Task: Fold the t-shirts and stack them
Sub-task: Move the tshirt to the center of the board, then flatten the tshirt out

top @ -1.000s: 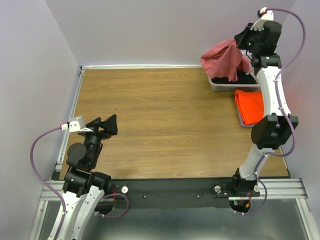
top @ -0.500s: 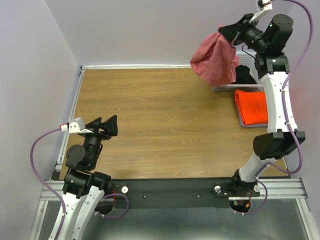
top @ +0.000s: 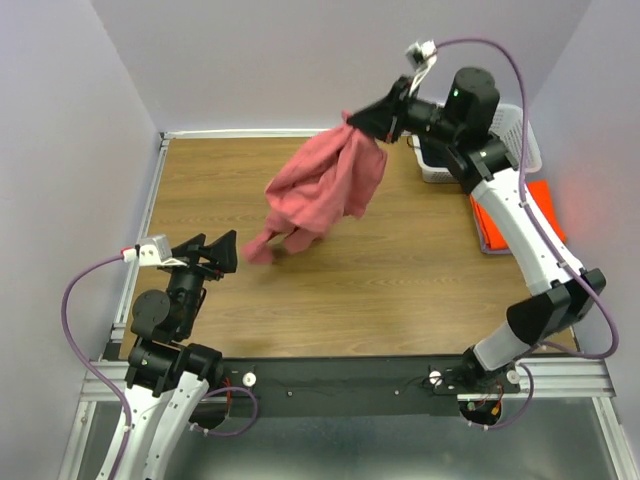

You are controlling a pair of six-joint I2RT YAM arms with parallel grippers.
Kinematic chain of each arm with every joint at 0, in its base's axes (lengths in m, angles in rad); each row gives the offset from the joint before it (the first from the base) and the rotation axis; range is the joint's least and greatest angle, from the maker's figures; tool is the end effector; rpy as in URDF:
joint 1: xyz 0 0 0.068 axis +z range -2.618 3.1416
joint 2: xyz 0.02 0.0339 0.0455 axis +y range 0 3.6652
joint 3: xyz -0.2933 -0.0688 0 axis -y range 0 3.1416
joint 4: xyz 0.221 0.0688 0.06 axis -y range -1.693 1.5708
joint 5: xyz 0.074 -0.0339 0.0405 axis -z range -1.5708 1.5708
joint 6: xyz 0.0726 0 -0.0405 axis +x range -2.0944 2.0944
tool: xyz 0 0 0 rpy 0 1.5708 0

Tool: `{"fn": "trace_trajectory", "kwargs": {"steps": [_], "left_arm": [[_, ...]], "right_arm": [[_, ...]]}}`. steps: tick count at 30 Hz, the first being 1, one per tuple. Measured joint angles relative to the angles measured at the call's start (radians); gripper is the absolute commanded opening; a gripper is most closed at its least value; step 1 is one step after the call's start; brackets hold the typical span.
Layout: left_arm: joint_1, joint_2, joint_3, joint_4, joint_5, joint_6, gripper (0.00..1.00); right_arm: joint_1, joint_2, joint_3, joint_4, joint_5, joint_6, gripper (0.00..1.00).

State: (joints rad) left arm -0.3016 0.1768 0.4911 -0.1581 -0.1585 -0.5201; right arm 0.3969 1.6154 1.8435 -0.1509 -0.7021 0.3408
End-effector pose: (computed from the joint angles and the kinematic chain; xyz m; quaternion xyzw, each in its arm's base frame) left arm 0.0672 -0.0089 0.3131 -0.1304 0.6373 -0.2555 0.7152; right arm 0.3174 0.1839 0.5249 -0.2702 0.6305 0.4663 0.5585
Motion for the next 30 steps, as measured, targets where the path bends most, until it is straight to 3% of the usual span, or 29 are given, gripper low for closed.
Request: {"fn": "trace_trajectory", "kwargs": {"steps": [6,10,12,14,20,30], "left_arm": [[-0.002,0.002,0.0,0.001,0.006,0.0,0.9],[-0.002,0.021,-0.001,0.004,0.009,0.0,0.9],[-0.002,0.043,-0.001,0.006,0.011,0.0,0.9],[-0.002,0.088,-0.001,0.011,0.014,0.0,0.9],[-0.002,0.262,-0.001,0.014,0.021,-0.002,0.9],[-0.002,0.614,0.021,-0.027,0.005,-0.072,0.91]], "right_arm": [[0.006,-0.189,-0.506,-0.005,0.095,-0.002,0.2],[0.0,-0.289,-0.724,-0.097,0.292,-0.034,0.38],[-0.003,-0.313,-0.757,-0.134,0.355,-0.053,0.53],[-0.006,-0.332,-0.779,-0.163,0.38,-0.076,0.56],[0.0,-0.314,-0.822,-0.182,0.348,-0.087,0.58],[0.105,-0.111,-0.853,-0.195,0.315,-0.008,0.59]]}}
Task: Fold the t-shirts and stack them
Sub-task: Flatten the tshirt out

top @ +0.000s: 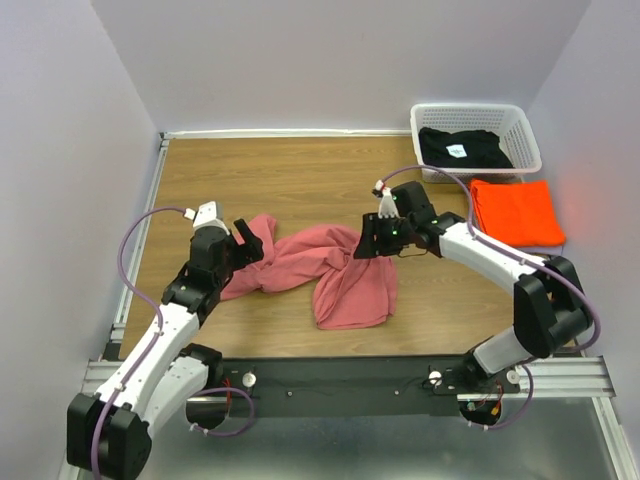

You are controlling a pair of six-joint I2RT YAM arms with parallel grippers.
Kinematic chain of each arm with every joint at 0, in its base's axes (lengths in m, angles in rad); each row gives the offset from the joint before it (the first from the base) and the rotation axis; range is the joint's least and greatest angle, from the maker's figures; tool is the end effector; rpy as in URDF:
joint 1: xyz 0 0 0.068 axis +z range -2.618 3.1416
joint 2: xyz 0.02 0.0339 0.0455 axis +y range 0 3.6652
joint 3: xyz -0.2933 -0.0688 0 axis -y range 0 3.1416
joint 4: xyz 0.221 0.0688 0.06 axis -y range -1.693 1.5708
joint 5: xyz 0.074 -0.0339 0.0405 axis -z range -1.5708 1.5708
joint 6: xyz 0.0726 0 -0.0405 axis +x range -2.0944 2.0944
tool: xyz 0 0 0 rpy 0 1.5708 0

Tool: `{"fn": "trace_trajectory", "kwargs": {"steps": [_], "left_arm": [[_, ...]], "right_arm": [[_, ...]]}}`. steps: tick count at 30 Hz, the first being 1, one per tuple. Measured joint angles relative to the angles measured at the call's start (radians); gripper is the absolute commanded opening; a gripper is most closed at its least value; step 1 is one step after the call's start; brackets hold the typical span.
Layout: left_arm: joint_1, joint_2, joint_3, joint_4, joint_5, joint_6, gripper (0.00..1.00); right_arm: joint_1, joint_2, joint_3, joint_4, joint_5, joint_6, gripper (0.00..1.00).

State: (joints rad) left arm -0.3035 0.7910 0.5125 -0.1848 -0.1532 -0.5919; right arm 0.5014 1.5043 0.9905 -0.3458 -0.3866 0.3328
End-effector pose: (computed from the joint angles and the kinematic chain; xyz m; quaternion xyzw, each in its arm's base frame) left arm 0.1685 -0.0412 0.2538 -0.1617 0.8335 -0.1683 0.5008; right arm 0.2628 0.1752 0.2428 -0.1441 0.9111 0.3031 0.2394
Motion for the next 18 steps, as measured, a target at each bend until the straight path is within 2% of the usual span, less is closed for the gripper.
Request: {"fn": "trace_trajectory", "kwargs": {"steps": [6,12,18], "left_arm": [[0.0,0.055,0.003,-0.014,-0.018,-0.061,0.91],[0.0,0.042,-0.018,-0.004,-0.023,-0.103,0.91],[0.0,0.028,-0.068,0.01,-0.023,-0.134,0.91]], "right_arm": [[0.037,0.055,-0.022,0.044,0.069,0.166,0.72],[0.037,0.101,-0.024,0.082,0.193,0.304,0.73],[0.037,0.176,-0.013,0.103,0.247,0.379,0.7]]}}
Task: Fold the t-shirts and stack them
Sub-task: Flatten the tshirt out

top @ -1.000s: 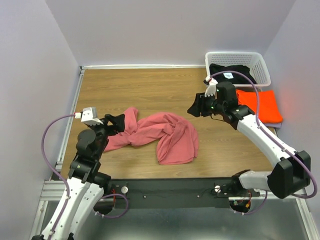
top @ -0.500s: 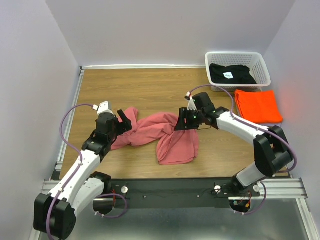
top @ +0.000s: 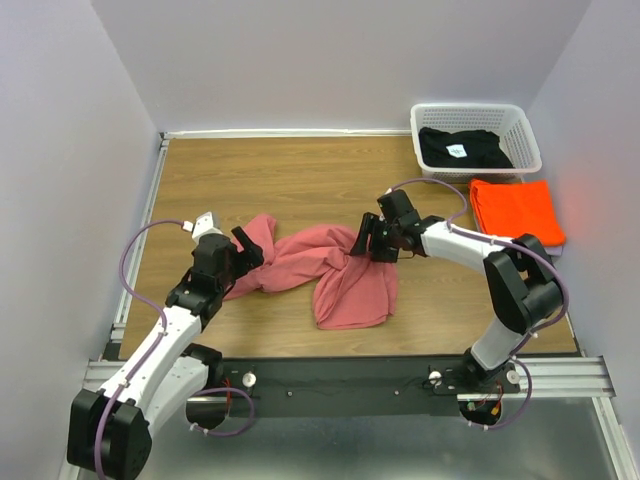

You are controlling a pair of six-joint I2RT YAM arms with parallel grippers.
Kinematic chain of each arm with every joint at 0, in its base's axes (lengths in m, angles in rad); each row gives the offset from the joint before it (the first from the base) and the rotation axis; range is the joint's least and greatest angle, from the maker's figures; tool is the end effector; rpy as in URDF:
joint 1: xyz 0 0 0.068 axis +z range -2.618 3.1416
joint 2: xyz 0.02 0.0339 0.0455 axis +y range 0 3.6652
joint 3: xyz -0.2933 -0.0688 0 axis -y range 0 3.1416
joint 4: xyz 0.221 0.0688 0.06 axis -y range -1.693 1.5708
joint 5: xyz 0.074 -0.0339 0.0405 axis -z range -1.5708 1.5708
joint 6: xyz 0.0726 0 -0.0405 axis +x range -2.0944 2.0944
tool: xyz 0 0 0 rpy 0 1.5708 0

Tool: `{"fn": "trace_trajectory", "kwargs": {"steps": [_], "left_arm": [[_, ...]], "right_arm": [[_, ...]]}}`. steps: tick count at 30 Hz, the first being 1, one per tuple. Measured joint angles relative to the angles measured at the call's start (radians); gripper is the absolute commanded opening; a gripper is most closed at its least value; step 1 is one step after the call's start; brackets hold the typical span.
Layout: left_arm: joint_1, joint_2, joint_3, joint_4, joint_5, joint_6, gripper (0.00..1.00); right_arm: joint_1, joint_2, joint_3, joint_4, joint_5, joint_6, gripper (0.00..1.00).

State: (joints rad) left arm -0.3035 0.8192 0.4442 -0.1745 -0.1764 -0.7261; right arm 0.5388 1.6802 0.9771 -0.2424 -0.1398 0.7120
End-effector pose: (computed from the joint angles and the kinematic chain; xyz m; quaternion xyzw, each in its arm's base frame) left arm 0.1674 -0.0391 0.2267 -0.2244 0.8407 -0.1728 0.4616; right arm 0.2908 0.1856 0.1896 0.0607 0.9475 0.2335 0.2098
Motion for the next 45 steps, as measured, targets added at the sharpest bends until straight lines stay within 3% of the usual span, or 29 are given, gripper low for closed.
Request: {"fn": "trace_trajectory", "kwargs": {"steps": [5,6,11,12,14,23,33,37,38,41,42,45], "left_arm": [[0.0,0.033,-0.015,0.022,0.0,-0.01,0.91],[0.0,0.048,-0.015,0.03,0.0,-0.012,0.91],[0.0,0.098,-0.015,0.045,0.0,-0.013,0.91],[0.0,0.101,-0.015,0.048,0.001,-0.013,0.91],[0.0,0.103,-0.015,0.057,0.0,-0.016,0.91],[0.0,0.162,-0.012,0.101,0.0,-0.019,0.91],[0.0,0.375,0.089,0.142,0.0,0.009,0.87],[0.0,0.5,0.146,0.179,0.0,0.027,0.66],[0.0,0.533,0.161,0.181,0.0,0.033,0.51],[0.0,0.653,0.226,0.196,-0.005,0.043,0.31],[0.0,0.692,0.253,0.196,-0.008,0.049,0.2],[0.005,0.772,0.328,0.195,-0.014,0.069,0.08]], "right_arm": [[0.001,0.021,0.004,0.008,0.021,0.016,0.54],[0.001,0.021,0.009,0.009,0.024,0.012,0.45],[0.003,0.02,0.026,0.017,0.044,-0.023,0.19],[0.003,0.019,0.026,0.017,0.046,-0.032,0.08],[0.003,0.017,0.026,0.017,0.049,-0.057,0.0],[0.003,-0.135,-0.038,0.013,-0.077,-0.245,0.0],[0.003,-0.304,-0.121,0.007,-0.238,-0.38,0.0],[0.003,-0.319,-0.13,0.001,-0.24,-0.401,0.0],[0.003,-0.325,-0.13,0.0,-0.235,-0.408,0.0],[0.003,-0.349,-0.13,-0.008,-0.223,-0.426,0.0],[0.003,-0.355,-0.129,-0.012,-0.22,-0.432,0.0],[0.003,-0.387,-0.11,-0.039,-0.194,-0.462,0.0]]}}
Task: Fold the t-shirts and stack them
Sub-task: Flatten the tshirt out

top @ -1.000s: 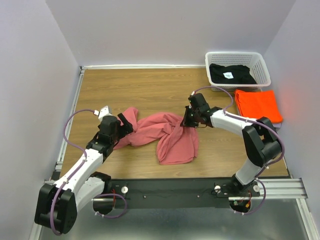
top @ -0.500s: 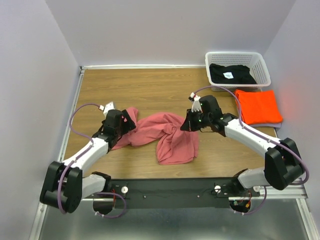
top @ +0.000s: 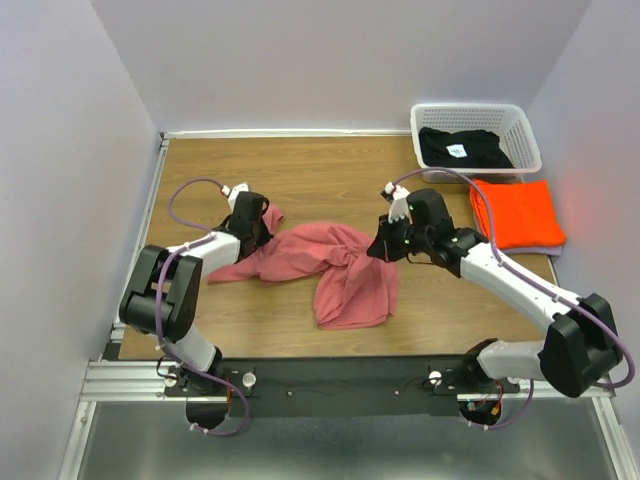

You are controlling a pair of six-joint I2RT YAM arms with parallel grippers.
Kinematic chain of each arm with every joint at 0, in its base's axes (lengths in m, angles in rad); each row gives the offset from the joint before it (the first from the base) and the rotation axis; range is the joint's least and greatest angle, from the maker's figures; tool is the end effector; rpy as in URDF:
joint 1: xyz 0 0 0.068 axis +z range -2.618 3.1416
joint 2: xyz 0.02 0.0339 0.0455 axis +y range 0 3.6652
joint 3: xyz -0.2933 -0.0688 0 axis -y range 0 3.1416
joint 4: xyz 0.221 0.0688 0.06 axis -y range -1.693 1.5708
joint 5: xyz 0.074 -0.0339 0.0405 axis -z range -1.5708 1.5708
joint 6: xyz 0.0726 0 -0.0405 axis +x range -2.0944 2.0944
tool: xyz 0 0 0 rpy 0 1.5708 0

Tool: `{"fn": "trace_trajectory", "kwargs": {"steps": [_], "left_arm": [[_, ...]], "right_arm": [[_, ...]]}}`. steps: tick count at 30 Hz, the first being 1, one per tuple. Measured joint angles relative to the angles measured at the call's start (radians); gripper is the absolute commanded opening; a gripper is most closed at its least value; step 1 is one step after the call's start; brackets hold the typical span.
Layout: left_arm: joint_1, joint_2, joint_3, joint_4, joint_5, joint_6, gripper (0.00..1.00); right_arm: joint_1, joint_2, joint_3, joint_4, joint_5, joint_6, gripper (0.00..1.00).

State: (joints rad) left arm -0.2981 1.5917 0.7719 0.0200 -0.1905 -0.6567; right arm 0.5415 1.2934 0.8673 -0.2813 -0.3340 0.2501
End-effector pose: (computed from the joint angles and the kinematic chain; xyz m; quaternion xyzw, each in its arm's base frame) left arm 0.3119 -0.0814 0.1819 -0.1997 0.9012 -0.0937 0.3730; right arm 0.2226 0.1617 0.2662 -0.1988 0.8760 0.2984 0.3225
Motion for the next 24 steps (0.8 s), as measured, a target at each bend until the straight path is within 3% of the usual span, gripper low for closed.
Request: {"fn": "trace_trajectory", "kwargs": {"steps": [1,7,10,12,17,20,21,22,24], "left_arm": [[0.004,0.019,0.026,-0.001,-0.001,0.004,0.03],[0.043,0.093,0.319,-0.081,-0.029,0.063,0.03],[0.048,0.083,0.466,-0.107,-0.072,0.097,0.03],[0.048,0.038,0.487,-0.108,-0.105,0.113,0.03],[0.063,-0.203,0.318,-0.093,-0.162,0.1,0.06],[0.111,-0.372,0.122,-0.064,-0.159,0.048,0.17],[0.127,-0.423,0.055,-0.059,-0.158,0.02,0.22],[0.148,-0.486,-0.025,-0.06,-0.158,-0.01,0.34],[0.183,-0.614,-0.175,-0.064,-0.155,-0.076,0.48]], "right_arm": [[0.0,-0.007,0.016,-0.01,0.014,-0.01,0.0],[0.0,-0.024,0.18,-0.047,0.166,-0.108,0.0],[0.0,-0.029,0.282,-0.067,0.199,-0.159,0.0],[0.0,-0.045,0.328,-0.073,0.187,-0.183,0.01],[0.0,-0.13,0.349,-0.133,0.025,-0.214,0.02],[0.001,-0.175,0.322,-0.2,-0.12,-0.225,0.16],[0.001,-0.183,0.307,-0.225,-0.163,-0.225,0.26],[0.001,-0.185,0.288,-0.247,-0.199,-0.227,0.32],[0.001,-0.182,0.245,-0.299,-0.262,-0.23,0.48]]}}
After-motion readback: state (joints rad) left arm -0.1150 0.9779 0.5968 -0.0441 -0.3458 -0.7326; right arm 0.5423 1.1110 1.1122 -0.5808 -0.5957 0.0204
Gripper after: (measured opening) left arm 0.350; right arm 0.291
